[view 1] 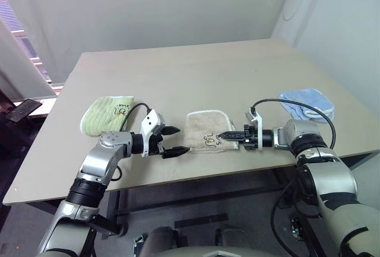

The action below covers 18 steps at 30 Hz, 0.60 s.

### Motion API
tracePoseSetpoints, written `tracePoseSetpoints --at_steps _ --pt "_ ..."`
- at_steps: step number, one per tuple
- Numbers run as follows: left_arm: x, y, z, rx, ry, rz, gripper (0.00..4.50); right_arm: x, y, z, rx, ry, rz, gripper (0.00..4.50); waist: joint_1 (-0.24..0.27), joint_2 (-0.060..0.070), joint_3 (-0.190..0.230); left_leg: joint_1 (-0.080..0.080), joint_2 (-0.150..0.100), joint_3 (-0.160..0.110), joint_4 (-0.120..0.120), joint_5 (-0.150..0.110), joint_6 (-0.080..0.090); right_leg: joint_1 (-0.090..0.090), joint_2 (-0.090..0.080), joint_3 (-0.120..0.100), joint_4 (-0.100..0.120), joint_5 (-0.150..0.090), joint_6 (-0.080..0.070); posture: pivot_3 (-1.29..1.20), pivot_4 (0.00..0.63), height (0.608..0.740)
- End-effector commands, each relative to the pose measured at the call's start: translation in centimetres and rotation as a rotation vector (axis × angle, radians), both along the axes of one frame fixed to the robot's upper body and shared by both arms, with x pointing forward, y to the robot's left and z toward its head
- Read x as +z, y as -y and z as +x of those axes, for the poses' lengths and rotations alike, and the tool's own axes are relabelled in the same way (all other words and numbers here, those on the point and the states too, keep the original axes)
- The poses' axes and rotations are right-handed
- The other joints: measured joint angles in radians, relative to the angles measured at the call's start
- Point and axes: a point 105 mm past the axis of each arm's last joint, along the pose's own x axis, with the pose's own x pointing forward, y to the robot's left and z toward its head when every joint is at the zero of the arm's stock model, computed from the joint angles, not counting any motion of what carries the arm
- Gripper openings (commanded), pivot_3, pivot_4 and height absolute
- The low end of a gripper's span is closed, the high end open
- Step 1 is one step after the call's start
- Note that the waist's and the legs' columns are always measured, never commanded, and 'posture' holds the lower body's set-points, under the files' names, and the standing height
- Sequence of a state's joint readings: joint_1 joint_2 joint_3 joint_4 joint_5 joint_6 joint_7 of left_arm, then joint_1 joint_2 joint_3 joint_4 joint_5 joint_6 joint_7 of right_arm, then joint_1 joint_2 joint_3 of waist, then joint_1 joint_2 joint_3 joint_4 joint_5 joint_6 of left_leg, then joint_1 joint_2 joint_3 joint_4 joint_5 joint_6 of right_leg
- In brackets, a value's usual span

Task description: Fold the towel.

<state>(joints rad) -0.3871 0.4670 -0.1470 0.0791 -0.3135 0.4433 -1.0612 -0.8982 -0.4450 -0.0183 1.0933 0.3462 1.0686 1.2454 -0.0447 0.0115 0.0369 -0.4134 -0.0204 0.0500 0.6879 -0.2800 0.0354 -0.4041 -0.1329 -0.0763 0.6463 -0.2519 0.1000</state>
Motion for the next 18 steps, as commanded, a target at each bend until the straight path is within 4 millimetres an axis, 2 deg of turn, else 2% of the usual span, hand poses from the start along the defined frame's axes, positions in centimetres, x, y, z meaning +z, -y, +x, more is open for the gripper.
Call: tracePoseSetpoints --at_steps 1,3,6,8,13,18 --pt "1.0 0.2 0.6 -0.005 0.052 0.001 4.5 1.5 -0.8 0.3 0.007 0.04 0.064 0.05 0.001 0.0 0.0 0.0 0.0 0.0 0.0 0.0 0.0 0.0 0.0 0.001 0.0 0.0 -0.001 0.0 0.0 0.715" --pt "1.0 0.3 0.7 -0.009 0.053 0.001 4.5 2.2 -0.6 0.6 -0.022 0.068 0.095 0.02 0.004 0.0 0.0 0.001 0.0 0.0 0.0 0.0 0.0 -0.001 0.0 0.001 0.0 0.0 -0.001 0.0 0.0 0.715" --pt "1.0 0.5 0.8 -0.01 0.055 0.0 4.5 4.5 0.1 1.5 -0.116 0.148 0.163 0.02 0.008 0.001 0.001 0.0 0.0 0.0 0.0 0.0 0.0 -0.001 0.0 0.001 0.001 0.001 -0.001 0.0 0.0 0.715" --pt "0.9 0.5 0.9 -0.012 0.056 0.003 4.5 6.5 1.3 2.4 -0.226 0.202 0.209 0.02 0.011 0.001 0.001 -0.004 0.0 0.0 0.0 0.0 0.0 -0.002 0.0 0.002 0.001 0.002 0.001 0.0 0.0 0.715" --pt "0.7 0.6 1.1 -0.014 0.049 0.005 4.5 11.8 5.4 2.9 -0.539 0.448 0.271 0.02 0.032 0.001 0.001 -0.01 0.0 0.0 -0.002 0.001 -0.001 -0.008 0.0 0.002 0.0 0.002 0.001 0.0 0.0 0.715" --pt "0.5 1.0 1.2 -0.022 0.039 -0.003 4.5 14.9 10.5 2.5 -0.885 0.574 0.269 0.02 0.037 0.002 0.001 -0.012 -0.001 0.0 -0.003 0.001 -0.001 -0.009 -0.001 0.002 -0.001 0.002 0.001 0.0 0.0 0.715"
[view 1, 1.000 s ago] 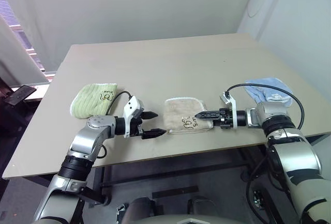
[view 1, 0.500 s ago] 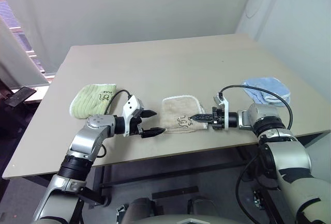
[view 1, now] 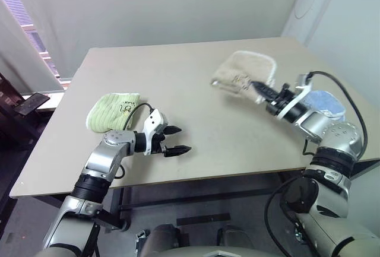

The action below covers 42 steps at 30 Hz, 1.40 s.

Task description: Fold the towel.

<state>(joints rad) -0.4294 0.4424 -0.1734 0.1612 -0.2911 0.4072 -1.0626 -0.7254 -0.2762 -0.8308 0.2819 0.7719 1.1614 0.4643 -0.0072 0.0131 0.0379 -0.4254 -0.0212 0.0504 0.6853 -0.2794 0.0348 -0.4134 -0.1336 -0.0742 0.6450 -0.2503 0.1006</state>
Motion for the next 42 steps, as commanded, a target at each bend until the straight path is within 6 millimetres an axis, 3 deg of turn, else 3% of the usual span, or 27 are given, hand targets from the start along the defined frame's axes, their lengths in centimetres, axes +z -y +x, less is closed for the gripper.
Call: tracePoseSetpoints --at_steps 1,5,13,23,28,39,42 --pt "1.0 0.5 0.4 -0.017 0.042 -0.016 4.5 3.0 4.1 -0.5 -0.233 0.088 0.014 0.02 -0.001 0.0 0.0 0.0 0.0 0.0 0.0 0.0 0.0 0.0 0.0 0.0 0.0 0.0 0.0 0.0 0.0 0.715" --pt "0.8 1.2 0.4 -0.029 0.04 -0.019 4.5 4.1 9.4 -1.1 -0.479 0.097 0.013 0.02 -0.002 0.001 0.001 0.0 0.0 0.0 0.0 0.002 0.003 0.0 0.0 0.0 0.0 -0.001 -0.001 0.0 0.0 0.715" --pt "0.4 1.2 -0.2 -0.052 0.027 -0.009 4.5 2.4 14.3 -1.3 -0.625 0.016 0.013 0.02 -0.008 0.002 0.002 0.005 0.0 0.002 0.0 0.003 0.006 0.005 0.005 0.0 0.001 0.0 0.0 0.0 0.0 0.715" --pt "0.2 1.3 -0.3 -0.025 0.026 -0.019 4.5 -3.8 16.7 -0.7 -0.737 -0.152 -0.002 0.02 -0.007 0.002 0.003 0.007 0.0 0.003 0.0 0.004 0.008 0.007 0.005 0.0 0.0 -0.002 -0.002 0.0 0.0 0.715" --pt "0.1 1.2 -0.4 -0.007 0.027 -0.019 4.5 -5.4 17.5 -0.9 -0.777 -0.188 -0.006 0.02 -0.004 0.002 0.003 0.007 0.0 0.003 -0.001 0.004 0.008 0.007 0.005 0.001 0.0 -0.002 -0.003 0.0 0.0 0.715" --pt "0.0 1.2 -0.6 0.009 0.02 -0.03 4.5 -6.8 17.9 -0.9 -0.803 -0.232 -0.026 0.02 -0.005 0.002 0.003 0.007 0.0 0.003 -0.001 0.004 0.008 0.008 0.002 0.002 -0.001 -0.002 -0.003 0.0 0.0 0.715" --pt "0.0 1.2 -0.6 0.01 0.019 -0.03 4.5 -6.8 17.9 -0.9 -0.807 -0.235 -0.03 0.98 -0.005 0.003 0.003 0.007 0.0 0.003 -0.001 0.004 0.008 0.008 0.002 0.002 -0.001 -0.002 -0.003 0.0 0.0 0.715"
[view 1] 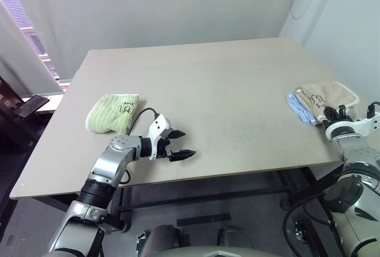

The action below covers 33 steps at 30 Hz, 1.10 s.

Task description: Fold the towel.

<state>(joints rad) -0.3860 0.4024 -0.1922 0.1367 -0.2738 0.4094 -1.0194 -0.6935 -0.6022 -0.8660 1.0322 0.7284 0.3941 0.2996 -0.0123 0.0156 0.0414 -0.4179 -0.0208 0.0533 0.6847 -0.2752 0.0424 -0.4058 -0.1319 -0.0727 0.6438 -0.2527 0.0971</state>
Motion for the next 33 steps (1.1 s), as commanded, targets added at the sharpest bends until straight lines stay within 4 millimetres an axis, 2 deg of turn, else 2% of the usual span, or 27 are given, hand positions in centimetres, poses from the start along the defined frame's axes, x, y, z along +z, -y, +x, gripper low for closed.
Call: tracePoseSetpoints --at_steps 1,8,10,15,18,23,26,28,31,33 --pt "1.2 0.1 0.1 -0.003 0.038 -0.024 4.5 1.9 0.7 0.4 -0.023 0.043 -0.029 1.3 0.001 0.0 0.0 0.0 0.0 0.0 0.0 0.0 0.0 0.0 0.0 0.0 0.0 0.0 0.0 0.0 0.0 0.715" --pt "1.4 0.1 0.3 0.002 0.033 -0.037 4.5 3.0 0.2 0.7 0.024 0.086 -0.039 3.9 0.0 0.0 0.0 0.0 0.0 0.0 0.0 0.0 0.0 0.0 0.0 0.0 -0.001 0.0 0.0 0.0 0.0 0.715" --pt "1.4 0.0 0.4 0.001 0.033 -0.033 4.5 2.9 0.3 0.5 0.031 0.084 -0.027 4.46 0.0 0.0 0.0 0.0 0.0 0.0 0.0 0.0 0.0 0.0 0.0 0.0 -0.001 0.0 0.0 0.0 0.0 0.715" --pt "1.4 -0.1 0.6 -0.001 0.034 -0.027 4.5 2.0 1.2 -1.5 0.038 0.087 0.069 4.46 0.005 0.0 0.0 -0.001 0.0 -0.001 0.0 0.0 0.0 0.0 -0.001 0.0 -0.002 0.0 0.0 0.0 0.0 0.715" --pt "1.5 -0.1 0.8 -0.003 0.032 -0.032 4.5 2.4 1.1 -3.2 0.095 0.124 0.08 4.46 0.015 0.0 0.0 -0.002 0.0 -0.002 -0.001 0.0 0.0 0.0 -0.001 -0.001 -0.004 0.0 0.0 0.0 0.0 0.715" --pt "1.4 -0.1 1.0 -0.004 0.037 -0.032 4.5 3.7 -1.0 -6.7 0.21 0.176 0.031 4.46 0.023 0.002 -0.001 -0.005 0.0 -0.001 -0.002 -0.001 0.002 -0.002 -0.001 -0.001 -0.008 0.0 0.001 0.0 0.0 0.715" --pt "1.9 -0.4 1.1 0.008 0.039 -0.059 4.5 5.6 -4.0 -8.7 0.342 0.202 -0.087 4.46 0.026 0.003 -0.001 -0.005 0.001 -0.002 -0.002 -0.001 0.002 -0.002 -0.001 -0.001 -0.008 0.001 0.001 0.0 0.0 0.715" --pt "2.7 -0.7 1.1 0.018 0.045 -0.102 4.5 7.0 -6.8 -9.9 0.448 0.186 -0.272 4.46 0.026 0.004 -0.001 -0.006 0.001 -0.002 -0.002 -0.001 0.002 -0.002 -0.001 -0.001 -0.009 0.001 0.001 0.0 0.0 0.715" --pt "4.2 -1.3 1.0 0.01 0.097 -0.186 4.5 9.1 -10.8 -10.6 0.581 0.216 -0.533 4.46 0.023 0.005 0.0 -0.006 0.001 -0.002 -0.002 -0.001 0.002 -0.002 0.0 -0.001 -0.01 0.001 0.002 0.0 0.0 0.715" --pt "5.3 -1.9 0.6 -0.018 0.122 -0.235 4.5 9.5 -13.6 -10.8 0.735 0.212 -0.69 4.46 0.021 0.004 0.0 -0.006 0.001 -0.002 -0.002 -0.001 0.002 -0.001 0.0 -0.001 -0.011 0.001 0.002 0.0 0.0 0.715"
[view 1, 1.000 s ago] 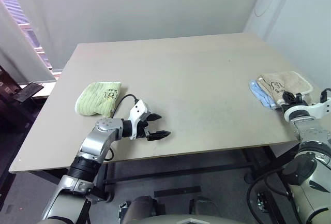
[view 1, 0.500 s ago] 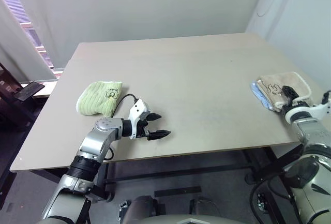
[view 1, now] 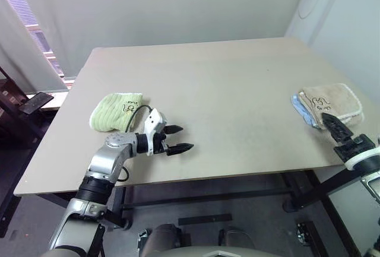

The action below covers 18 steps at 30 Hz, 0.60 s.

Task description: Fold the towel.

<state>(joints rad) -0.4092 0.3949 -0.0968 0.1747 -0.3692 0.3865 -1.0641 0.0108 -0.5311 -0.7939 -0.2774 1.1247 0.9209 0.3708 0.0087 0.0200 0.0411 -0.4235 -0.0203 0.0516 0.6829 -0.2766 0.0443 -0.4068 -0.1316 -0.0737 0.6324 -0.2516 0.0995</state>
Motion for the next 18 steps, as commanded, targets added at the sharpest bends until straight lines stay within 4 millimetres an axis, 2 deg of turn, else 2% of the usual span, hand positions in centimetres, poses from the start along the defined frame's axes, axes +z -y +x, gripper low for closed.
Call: tracePoseSetpoints --at_steps 1,4,8,12,18 --pt "3.4 -1.0 -0.6 -0.053 0.1 -0.1 4.5 2.5 -4.8 0.0 0.221 0.116 -0.325 4.46 0.001 -0.001 0.001 0.0 0.0 0.0 0.0 0.0 0.0 0.001 0.0 0.0 -0.001 0.0 0.0 0.0 0.0 0.715" --pt "4.3 -1.3 -0.8 -0.085 0.106 -0.118 4.5 1.3 -6.7 0.0 0.404 0.14 -0.532 4.46 0.006 -0.003 0.002 0.002 0.0 -0.001 0.001 0.0 0.0 0.001 0.001 -0.004 -0.003 0.0 0.0 0.0 0.0 0.715" --pt "5.9 -2.2 0.0 -0.051 0.151 -0.147 4.5 0.4 -7.2 1.1 0.48 0.177 -0.672 4.46 0.015 -0.006 0.003 0.002 0.0 -0.002 0.001 -0.001 0.001 0.002 0.002 -0.005 -0.005 0.0 0.0 0.0 0.0 0.715" --pt "6.2 -3.2 0.7 -0.016 0.189 -0.122 4.5 0.6 -7.6 2.0 0.551 0.2 -0.647 4.46 0.028 -0.007 0.004 0.002 0.0 -0.001 0.001 -0.001 0.001 0.002 0.002 -0.005 -0.004 0.0 0.0 0.0 0.0 0.715" --pt "5.9 -4.2 1.0 0.005 0.192 -0.086 4.5 0.1 -7.1 2.7 0.545 0.178 -0.64 4.46 0.034 -0.008 0.005 0.0 0.0 -0.001 0.001 -0.001 0.001 0.003 0.0 -0.006 -0.004 0.0 0.0 0.0 0.0 0.715"
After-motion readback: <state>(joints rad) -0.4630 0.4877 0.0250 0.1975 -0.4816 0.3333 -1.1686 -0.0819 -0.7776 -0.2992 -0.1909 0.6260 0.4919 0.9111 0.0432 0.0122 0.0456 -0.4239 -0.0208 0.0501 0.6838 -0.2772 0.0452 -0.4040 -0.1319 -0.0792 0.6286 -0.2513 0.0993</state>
